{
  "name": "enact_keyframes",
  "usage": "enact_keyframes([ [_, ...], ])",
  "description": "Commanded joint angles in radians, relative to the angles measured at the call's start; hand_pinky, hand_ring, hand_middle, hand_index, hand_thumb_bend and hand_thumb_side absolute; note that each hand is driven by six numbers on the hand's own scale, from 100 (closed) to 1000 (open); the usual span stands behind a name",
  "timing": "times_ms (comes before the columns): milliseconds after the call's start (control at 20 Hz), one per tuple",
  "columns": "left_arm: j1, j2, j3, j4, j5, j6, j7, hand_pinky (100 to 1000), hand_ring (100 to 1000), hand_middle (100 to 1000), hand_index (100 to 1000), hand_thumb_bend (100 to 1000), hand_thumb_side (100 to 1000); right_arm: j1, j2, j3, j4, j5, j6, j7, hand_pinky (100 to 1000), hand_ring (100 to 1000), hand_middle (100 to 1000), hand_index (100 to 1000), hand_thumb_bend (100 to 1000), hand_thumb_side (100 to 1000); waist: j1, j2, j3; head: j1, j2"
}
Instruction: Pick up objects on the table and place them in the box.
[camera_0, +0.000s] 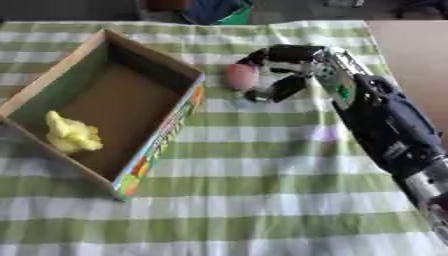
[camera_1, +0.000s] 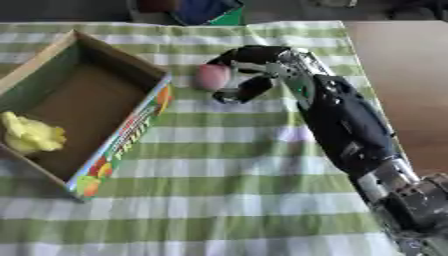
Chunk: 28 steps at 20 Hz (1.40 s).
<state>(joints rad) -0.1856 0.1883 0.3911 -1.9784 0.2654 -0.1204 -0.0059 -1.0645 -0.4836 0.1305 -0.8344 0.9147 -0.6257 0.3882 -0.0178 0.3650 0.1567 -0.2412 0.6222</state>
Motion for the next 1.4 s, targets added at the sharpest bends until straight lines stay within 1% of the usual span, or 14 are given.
enact_keyframes([
  [50,-0.007,0.007,0.002,-0.022,-0.002,0.001,-0.005,556,744,666,724,100,998,-0.01,-0.011,-0.011,-0.03,-0.025,0.022,-0.036,734,728,532,719,100,635,0.002,-0.016,0.002,-0.004,-0.012],
  [150,-0.007,0.006,0.002,-0.022,-0.003,0.002,-0.007,557,744,667,723,100,998,-0.009,-0.011,-0.007,-0.038,-0.043,0.036,-0.061,720,706,501,687,100,603,0.001,-0.015,0.003,-0.005,-0.012],
  [300,-0.007,0.005,0.002,-0.022,-0.005,0.004,-0.008,557,744,666,722,100,999,-0.011,-0.012,-0.005,-0.048,-0.056,0.058,-0.099,685,643,445,610,100,505,0.0,-0.014,0.005,-0.007,-0.016],
  [350,-0.008,0.004,0.002,-0.022,-0.005,0.004,-0.008,557,744,666,722,100,999,-0.011,-0.012,-0.005,-0.049,-0.056,0.064,-0.112,685,643,445,610,100,505,0.0,-0.014,0.006,-0.009,-0.017],
  [400,-0.008,0.004,0.002,-0.022,-0.005,0.004,-0.009,557,744,666,722,100,999,-0.011,-0.011,-0.004,-0.05,-0.056,0.07,-0.125,669,616,417,578,100,457,0.0,-0.014,0.007,-0.01,-0.019],
  [450,-0.008,0.003,0.002,-0.022,-0.005,0.005,-0.009,557,744,666,721,100,999,-0.011,-0.011,-0.005,-0.05,-0.054,0.076,-0.138,665,609,410,570,100,436,-0.001,-0.013,0.008,-0.01,-0.021],
  [500,-0.009,0.003,0.002,-0.022,-0.005,0.005,-0.01,557,744,666,721,100,999,-0.011,-0.01,-0.005,-0.049,-0.052,0.081,-0.15,657,596,394,552,100,366,-0.001,-0.012,0.009,-0.011,-0.022],
  [550,-0.009,0.002,0.002,-0.022,-0.006,0.005,-0.01,557,743,665,721,100,999,-0.01,-0.009,-0.004,-0.047,-0.05,0.086,-0.163,655,593,390,547,100,346,-0.001,-0.012,0.009,-0.011,-0.022],
  [600,-0.009,0.002,0.003,-0.022,-0.006,0.005,-0.01,557,743,665,720,100,999,-0.01,-0.008,-0.003,-0.046,-0.049,0.089,-0.176,651,583,373,528,100,293,-0.002,-0.011,0.01,-0.01,-0.021],
  [800,-0.009,0.0,0.003,-0.022,-0.008,0.008,-0.012,557,743,664,720,100,999,-0.004,-0.015,0.001,-0.049,-0.058,0.097,-0.227,640,563,357,507,100,195,-0.004,-0.01,0.009,-0.008,-0.019],
  [950,-0.009,0.001,0.004,-0.022,-0.008,0.009,-0.011,558,743,664,720,100,997,0.01,-0.034,0.011,-0.071,-0.089,0.089,-0.263,638,554,355,507,100,188,-0.005,-0.012,0.008,-0.006,-0.017],
  [1050,-0.009,0.002,0.003,-0.022,-0.007,0.01,-0.011,559,743,664,721,100,996,0.012,-0.041,0.017,-0.085,-0.112,0.089,-0.277,638,550,356,511,100,250,-0.006,-0.014,0.008,-0.006,-0.017],
  [1150,-0.009,0.003,0.003,-0.022,-0.007,0.01,-0.01,559,743,664,720,100,994,0.011,-0.046,0.019,-0.099,-0.136,0.092,-0.278,638,546,351,507,100,315,-0.007,-0.017,0.007,-0.005,-0.016],
  [1400,-0.008,0.006,0.003,-0.022,-0.006,0.014,-0.008,560,743,663,719,100,992,0.0,-0.053,0.027,-0.146,-0.202,0.097,-0.255,640,541,348,508,100,333,-0.009,-0.026,0.003,-0.003,-0.013],
])
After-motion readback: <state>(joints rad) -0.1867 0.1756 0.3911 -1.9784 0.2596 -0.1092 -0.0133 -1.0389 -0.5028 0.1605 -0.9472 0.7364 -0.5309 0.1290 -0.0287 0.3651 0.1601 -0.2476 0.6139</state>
